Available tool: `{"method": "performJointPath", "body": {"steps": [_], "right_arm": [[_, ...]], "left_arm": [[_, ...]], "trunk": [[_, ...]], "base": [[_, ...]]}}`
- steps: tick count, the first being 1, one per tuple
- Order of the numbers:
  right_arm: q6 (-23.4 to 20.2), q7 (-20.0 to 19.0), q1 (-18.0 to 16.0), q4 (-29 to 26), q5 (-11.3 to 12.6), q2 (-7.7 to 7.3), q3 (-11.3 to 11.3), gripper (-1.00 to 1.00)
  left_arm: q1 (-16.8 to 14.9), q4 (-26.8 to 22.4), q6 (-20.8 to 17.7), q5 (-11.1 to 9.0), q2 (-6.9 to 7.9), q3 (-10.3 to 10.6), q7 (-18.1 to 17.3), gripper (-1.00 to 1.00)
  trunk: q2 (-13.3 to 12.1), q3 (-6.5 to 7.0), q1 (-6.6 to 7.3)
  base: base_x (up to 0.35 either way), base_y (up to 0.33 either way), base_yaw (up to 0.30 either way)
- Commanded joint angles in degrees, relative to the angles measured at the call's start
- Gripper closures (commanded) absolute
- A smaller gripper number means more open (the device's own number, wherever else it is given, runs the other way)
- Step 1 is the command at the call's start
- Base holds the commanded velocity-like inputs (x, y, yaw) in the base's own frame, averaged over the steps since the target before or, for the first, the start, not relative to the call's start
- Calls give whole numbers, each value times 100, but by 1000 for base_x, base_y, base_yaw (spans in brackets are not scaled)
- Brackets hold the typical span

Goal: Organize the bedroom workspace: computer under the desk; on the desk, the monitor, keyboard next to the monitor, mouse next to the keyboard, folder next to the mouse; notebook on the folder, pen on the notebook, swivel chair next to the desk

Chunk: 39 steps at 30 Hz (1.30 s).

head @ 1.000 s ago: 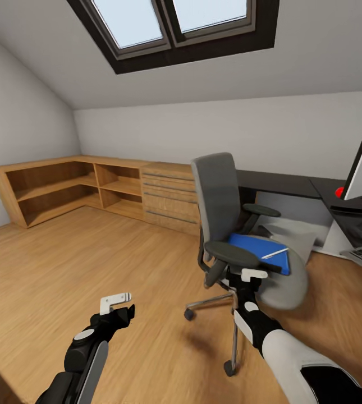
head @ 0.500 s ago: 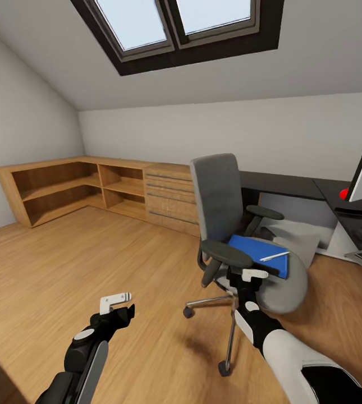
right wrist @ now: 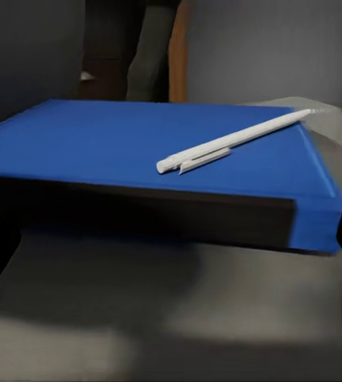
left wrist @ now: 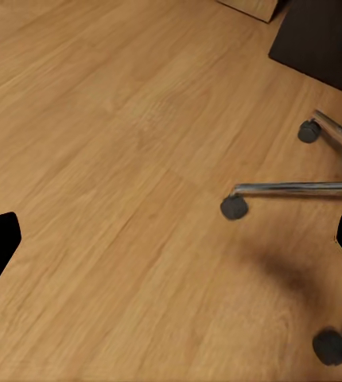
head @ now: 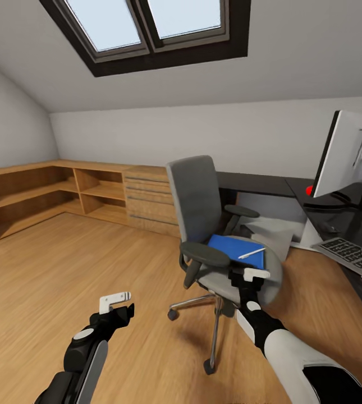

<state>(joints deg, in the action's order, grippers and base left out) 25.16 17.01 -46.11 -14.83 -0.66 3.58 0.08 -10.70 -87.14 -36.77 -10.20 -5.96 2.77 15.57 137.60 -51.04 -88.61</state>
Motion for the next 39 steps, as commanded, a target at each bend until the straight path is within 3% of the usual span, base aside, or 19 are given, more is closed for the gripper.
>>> {"method": "performJointPath", "body": {"steps": [1, 18, 20, 26, 27, 35, 38, 39], "right_arm": [[15, 21, -5, 7, -8, 2, 1, -100], [-1, 21, -4, 21, 2, -29, -9, -100], [-11, 8, -4, 31, 125, -32, -82, -100], [-20, -75, -3, 73, 824, -28, -163, -100], [-20, -296, -3, 93, 1160, 7, -165, -100], [-35, -458, -3, 94, 1337, 28, -173, -100], [-43, -471, -3, 86, 1472, 20, -179, -100], [-44, -474, -3, 72, 1615, 19, -181, -100]], "left_arm": [[-2, -8, -18, -61, 1, 4, 52, -100], [-2, -22, -17, -61, 4, 3, 52, -100], [-2, -64, -15, -63, 6, -49, 52, -100], [-2, -123, -14, -76, 7, -284, 45, -100], [-2, -133, -14, -78, 6, -368, 44, -100], [-2, -145, -14, -79, 7, -411, 43, -100], [-2, -145, -14, -79, 7, -417, 43, -100], [-2, -146, -14, -79, 7, -438, 43, -100]], "trunk": [[3, -1, 1], [3, 77, 1], [3, 86, 1], [3, 107, 1], [3, 107, 1], [3, 109, 1], [3, 109, 1], [3, 109, 1]], "base": [[0, 0, -243], [0, 0, -243], [0, 0, -243], [0, 0, -203], [0, 0, -35], [0, 0, -9], [0, 0, 0], [0, 0, 0]]}}
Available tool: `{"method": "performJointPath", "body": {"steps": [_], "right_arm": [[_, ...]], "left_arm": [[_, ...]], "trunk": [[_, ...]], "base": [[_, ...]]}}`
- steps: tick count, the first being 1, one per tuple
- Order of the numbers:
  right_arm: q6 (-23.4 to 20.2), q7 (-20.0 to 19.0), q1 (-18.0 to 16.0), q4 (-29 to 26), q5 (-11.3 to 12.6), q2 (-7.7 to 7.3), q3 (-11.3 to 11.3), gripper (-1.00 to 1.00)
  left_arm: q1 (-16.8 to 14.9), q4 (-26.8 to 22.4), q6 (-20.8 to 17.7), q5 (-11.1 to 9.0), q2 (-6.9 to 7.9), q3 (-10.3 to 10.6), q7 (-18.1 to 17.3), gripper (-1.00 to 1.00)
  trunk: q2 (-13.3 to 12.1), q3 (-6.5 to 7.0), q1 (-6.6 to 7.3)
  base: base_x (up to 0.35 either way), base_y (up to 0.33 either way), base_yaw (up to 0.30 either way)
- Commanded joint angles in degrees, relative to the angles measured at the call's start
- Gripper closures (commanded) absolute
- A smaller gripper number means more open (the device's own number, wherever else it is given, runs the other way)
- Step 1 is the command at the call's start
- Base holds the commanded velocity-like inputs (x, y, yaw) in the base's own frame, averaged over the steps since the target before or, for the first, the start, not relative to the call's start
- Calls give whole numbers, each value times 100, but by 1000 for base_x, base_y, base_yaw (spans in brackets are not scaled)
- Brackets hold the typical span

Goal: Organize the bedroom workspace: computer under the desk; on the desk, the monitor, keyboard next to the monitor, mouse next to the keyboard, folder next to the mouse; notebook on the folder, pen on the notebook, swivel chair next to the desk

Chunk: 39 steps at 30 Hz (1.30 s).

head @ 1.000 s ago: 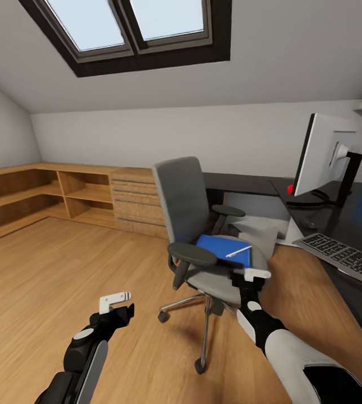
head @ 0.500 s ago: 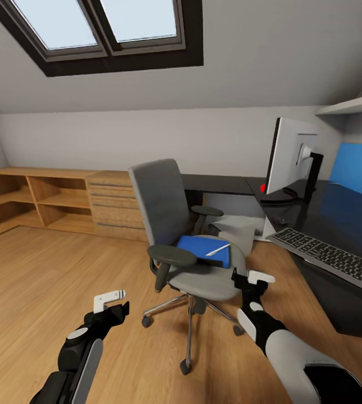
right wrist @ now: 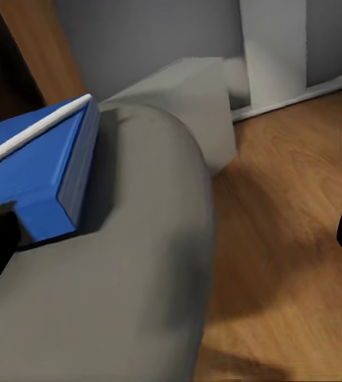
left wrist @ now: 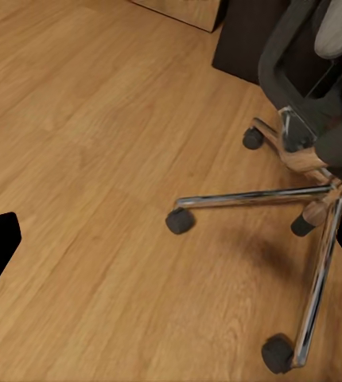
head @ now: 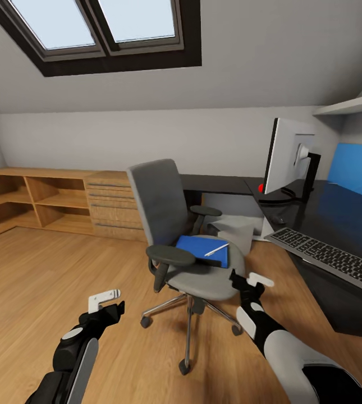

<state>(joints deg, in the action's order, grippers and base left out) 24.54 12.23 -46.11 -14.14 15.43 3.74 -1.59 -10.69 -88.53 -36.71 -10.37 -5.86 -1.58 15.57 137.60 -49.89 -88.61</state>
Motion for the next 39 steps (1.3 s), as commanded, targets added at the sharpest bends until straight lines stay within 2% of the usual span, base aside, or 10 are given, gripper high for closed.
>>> {"method": "performJointPath", "body": {"steps": [1, 3, 9, 11, 12, 13, 18, 31, 34, 39], "right_arm": [[17, 5, -4, -6, 93, 3, -14, -100], [16, 7, -4, -31, 546, 4, -6, -100], [7, 9, -4, -53, 874, -13, 4, -100], [7, 11, -4, -54, 886, -13, 2, -100], [7, 8, -4, -54, 891, -21, 9, -100], [7, 8, -4, -54, 891, -22, 9, -100], [5, 8, -4, -54, 892, -22, 5, -100], [14, 42, -4, 2, 941, -76, -17, -100], [-17, 37, -4, 7, 1116, -179, -34, -100], [-371, -5, -4, -2, 1669, -354, -55, -100]], "left_arm": [[-3, -7, -20, -62, -5, -20, 42, -100], [-3, -7, -20, -62, -9, -108, 42, -100], [-3, -8, -20, -62, -11, -182, 42, -100], [-3, -11, -20, -62, -11, -187, 42, -100], [-3, -12, -20, -89, -11, -358, 42, -100], [-3, -13, -20, -124, -11, -369, 42, -100], [-3, -10, -20, -274, -11, -385, 38, -100], [-3, -7, -20, -299, -11, -383, 33, -100], [-3, -4, -20, -299, -11, -380, 33, -100], [-3, 0, -20, -299, -11, -386, 33, -100]], "trunk": [[3, -6, 1], [3, -6, 1], [3, -6, 1], [3, -6, 1], [3, -6, 1], [3, -6, 1], [3, -6, 1], [3, -6, 1], [3, -6, 1], [3, -6, 1]], "base": [[0, 0, 0], [0, 0, 0], [0, 0, 0], [0, 0, 0], [0, 0, 0], [0, 0, 0], [0, 0, 0], [59, 44, 0], [86, 6, 0], [230, 2, 0]]}}
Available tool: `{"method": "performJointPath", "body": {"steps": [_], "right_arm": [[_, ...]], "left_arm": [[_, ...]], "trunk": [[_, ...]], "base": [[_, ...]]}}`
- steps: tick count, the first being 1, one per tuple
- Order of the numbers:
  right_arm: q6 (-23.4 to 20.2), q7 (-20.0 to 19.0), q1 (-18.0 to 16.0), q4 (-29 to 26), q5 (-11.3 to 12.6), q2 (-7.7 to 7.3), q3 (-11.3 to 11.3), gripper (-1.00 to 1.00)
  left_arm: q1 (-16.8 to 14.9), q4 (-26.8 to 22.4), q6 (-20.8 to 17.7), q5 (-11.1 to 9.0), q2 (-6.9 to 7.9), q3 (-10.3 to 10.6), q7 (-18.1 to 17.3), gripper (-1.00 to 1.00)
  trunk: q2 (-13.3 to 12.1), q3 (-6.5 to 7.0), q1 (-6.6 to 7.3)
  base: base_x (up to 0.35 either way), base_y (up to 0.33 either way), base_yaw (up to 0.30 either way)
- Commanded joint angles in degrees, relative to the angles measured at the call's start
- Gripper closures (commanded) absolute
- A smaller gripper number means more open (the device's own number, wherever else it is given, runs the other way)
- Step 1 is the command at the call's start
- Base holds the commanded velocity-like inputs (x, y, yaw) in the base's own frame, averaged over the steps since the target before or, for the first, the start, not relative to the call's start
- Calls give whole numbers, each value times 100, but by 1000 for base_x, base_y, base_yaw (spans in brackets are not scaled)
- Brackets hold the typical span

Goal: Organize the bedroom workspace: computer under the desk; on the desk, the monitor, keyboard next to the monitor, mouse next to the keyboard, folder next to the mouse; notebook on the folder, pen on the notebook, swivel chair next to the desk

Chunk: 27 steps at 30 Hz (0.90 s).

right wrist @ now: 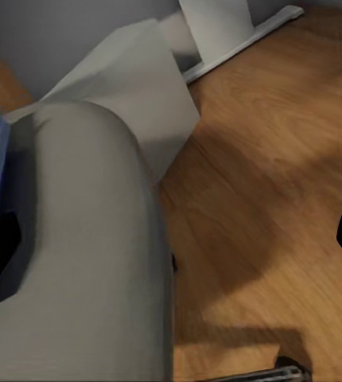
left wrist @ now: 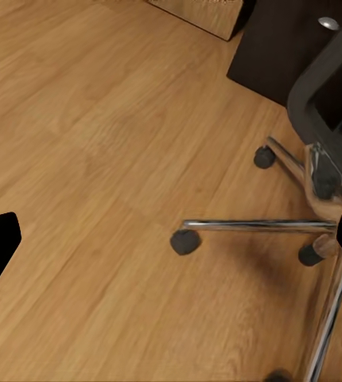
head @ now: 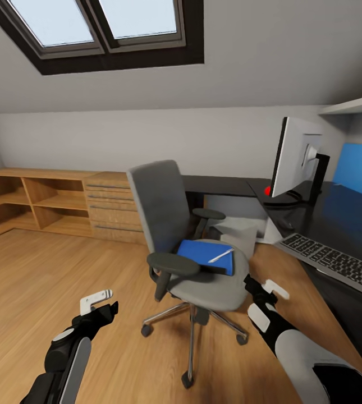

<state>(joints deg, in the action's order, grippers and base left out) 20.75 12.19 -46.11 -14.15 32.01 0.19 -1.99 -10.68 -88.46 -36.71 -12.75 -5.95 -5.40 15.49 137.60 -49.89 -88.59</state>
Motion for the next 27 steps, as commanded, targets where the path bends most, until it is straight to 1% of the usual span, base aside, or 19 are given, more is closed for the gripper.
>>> {"method": "performJointPath", "body": {"steps": [1, 2, 4, 7, 10, 13, 17, 20, 21, 22, 24, 25, 26, 27], "right_arm": [[-56, -10, -3, -2, 87, -31, -16, -100], [-117, -18, -3, -5, 157, -66, -17, -100], [-291, -76, -3, -13, 382, -185, -21, -100], [-397, -148, -3, -17, 537, -269, -26, -100], [-494, -215, -3, -19, 636, -313, -27, -100], [-683, -361, -3, -22, 750, -349, -28, -100], [-916, -586, -3, -25, 905, -383, -29, -100], [-1137, -758, -3, -18, 1151, -460, -29, -100], [-1292, -802, -3, -7, 1353, -544, -29, -100], [-1371, -811, -3, -5, 1471, -580, -29, -100], [-1451, -815, -3, -3, 1600, -609, -29, -100], [-1809, -815, -3, 6, 2234, -726, -29, -100], [-1846, -815, -3, 6, 2295, -741, -29, -100], [-1910, -815, -3, 7, 2405, -767, -29, -100]], "left_arm": [[-4, -6, -21, -61, -3, -4, 42, -100], [-4, -6, -21, -61, -3, -4, 42, -100], [-4, -5, -24, -61, -3, -4, 42, -100], [-4, -5, -27, -61, -3, -5, 42, -100], [-4, -5, -28, -61, -3, -5, 42, -100], [-4, -5, -27, -61, -3, -5, 42, -100], [-4, -5, -23, -61, -3, -5, 42, -100], [-4, -5, -21, -61, -3, -5, 42, -100], [-4, -5, -26, -61, -3, -5, 42, -100], [-4, -5, -26, -61, -3, -5, 42, -100], [-4, -5, -27, -61, -3, -5, 42, -100], [-4, -3, -22, -61, -3, -5, 42, -100], [-4, -1, -22, -61, -3, -5, 42, -100], [-4, 1, -22, -61, -3, -5, 42, -100]], "trunk": [[3, -6, -1], [3, -6, -1], [3, -6, -1], [3, -6, -1], [3, -6, -1], [3, -6, -1], [3, -6, -1], [3, -6, -1], [3, -6, -1], [3, -6, -1], [3, -6, -1], [3, -6, -1], [3, -6, -1], [3, -6, -1]], "base": [[191, 1, 0], [153, 1, 0], [80, 0, 0], [39, 0, 0], [17, 0, 0], [31, 2, 0], [185, 64, 0], [209, 63, 0], [61, 16, 0], [39, 10, 0], [28, 7, 0], [169, 1, 0], [135, 1, 0], [87, 0, 0]]}}
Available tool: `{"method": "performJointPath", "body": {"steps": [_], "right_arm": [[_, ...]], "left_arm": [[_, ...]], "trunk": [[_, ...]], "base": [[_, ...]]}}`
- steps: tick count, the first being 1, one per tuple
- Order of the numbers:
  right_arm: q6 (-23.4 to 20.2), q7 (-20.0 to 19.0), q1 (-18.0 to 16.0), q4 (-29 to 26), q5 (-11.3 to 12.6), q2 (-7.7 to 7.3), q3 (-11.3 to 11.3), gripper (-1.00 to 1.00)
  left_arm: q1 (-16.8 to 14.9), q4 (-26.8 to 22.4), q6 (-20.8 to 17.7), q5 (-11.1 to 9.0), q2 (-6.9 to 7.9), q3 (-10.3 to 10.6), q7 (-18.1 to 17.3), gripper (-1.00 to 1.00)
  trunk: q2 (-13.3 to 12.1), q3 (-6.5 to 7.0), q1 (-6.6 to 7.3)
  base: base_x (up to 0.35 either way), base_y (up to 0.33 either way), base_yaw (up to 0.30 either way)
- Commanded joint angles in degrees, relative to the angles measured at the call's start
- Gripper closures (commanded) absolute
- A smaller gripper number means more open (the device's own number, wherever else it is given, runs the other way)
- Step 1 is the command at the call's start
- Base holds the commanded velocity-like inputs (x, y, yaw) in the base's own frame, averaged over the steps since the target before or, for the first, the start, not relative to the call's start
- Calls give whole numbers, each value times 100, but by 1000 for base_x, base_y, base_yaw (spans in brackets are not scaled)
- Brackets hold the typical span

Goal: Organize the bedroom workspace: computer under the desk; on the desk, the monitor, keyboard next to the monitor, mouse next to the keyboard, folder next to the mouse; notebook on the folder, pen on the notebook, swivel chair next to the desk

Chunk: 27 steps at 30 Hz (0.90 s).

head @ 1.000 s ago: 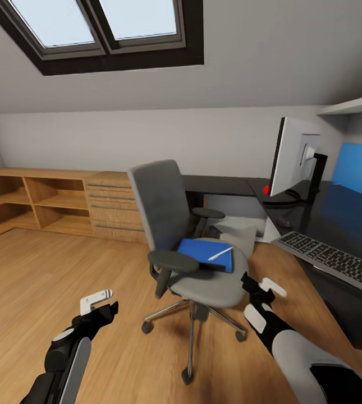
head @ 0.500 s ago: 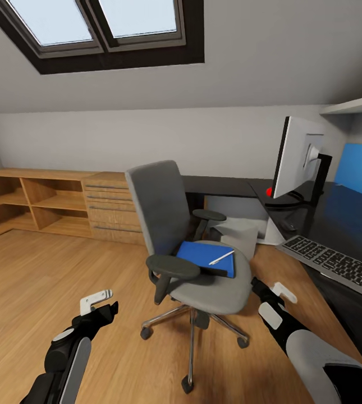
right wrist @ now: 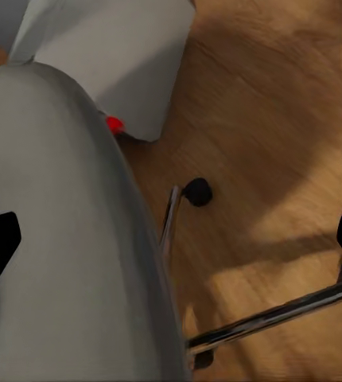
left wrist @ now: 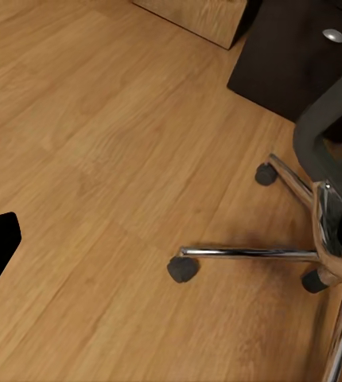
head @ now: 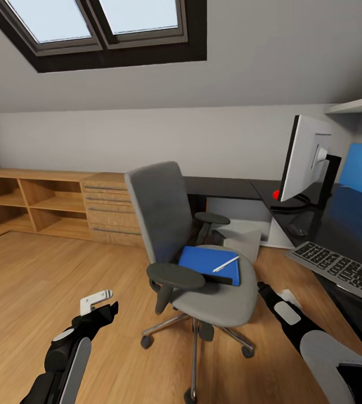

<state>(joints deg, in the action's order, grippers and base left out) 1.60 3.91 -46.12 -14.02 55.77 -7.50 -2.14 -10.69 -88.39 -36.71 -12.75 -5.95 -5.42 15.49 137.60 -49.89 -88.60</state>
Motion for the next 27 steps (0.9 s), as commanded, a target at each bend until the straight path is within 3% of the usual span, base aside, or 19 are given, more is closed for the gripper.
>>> {"method": "performJointPath", "body": {"steps": [1, 6, 26, 27], "right_arm": [[-21, 14, -2, -7, 75, -11, -14, -100], [-128, 22, -3, -55, 280, -50, 3, -100], [-127, 22, -2, -57, 285, -50, 3, -100], [-126, 22, -2, -57, 285, -50, 3, -100]], "left_arm": [[-4, -6, -21, -61, -3, -3, 42, -100], [-4, 5, -27, -67, -3, -3, 42, -100], [-4, -4, -28, -68, -18, 9, 35, -100], [-4, -46, -22, -144, -20, -6, 23, -100]], "trunk": [[3, -6, 0], [3, -6, 0], [3, -6, 0], [43, -24, -22]], "base": [[69, 0, 0], [45, 0, 0], [143, 0, 0], [6, 0, 0]]}}
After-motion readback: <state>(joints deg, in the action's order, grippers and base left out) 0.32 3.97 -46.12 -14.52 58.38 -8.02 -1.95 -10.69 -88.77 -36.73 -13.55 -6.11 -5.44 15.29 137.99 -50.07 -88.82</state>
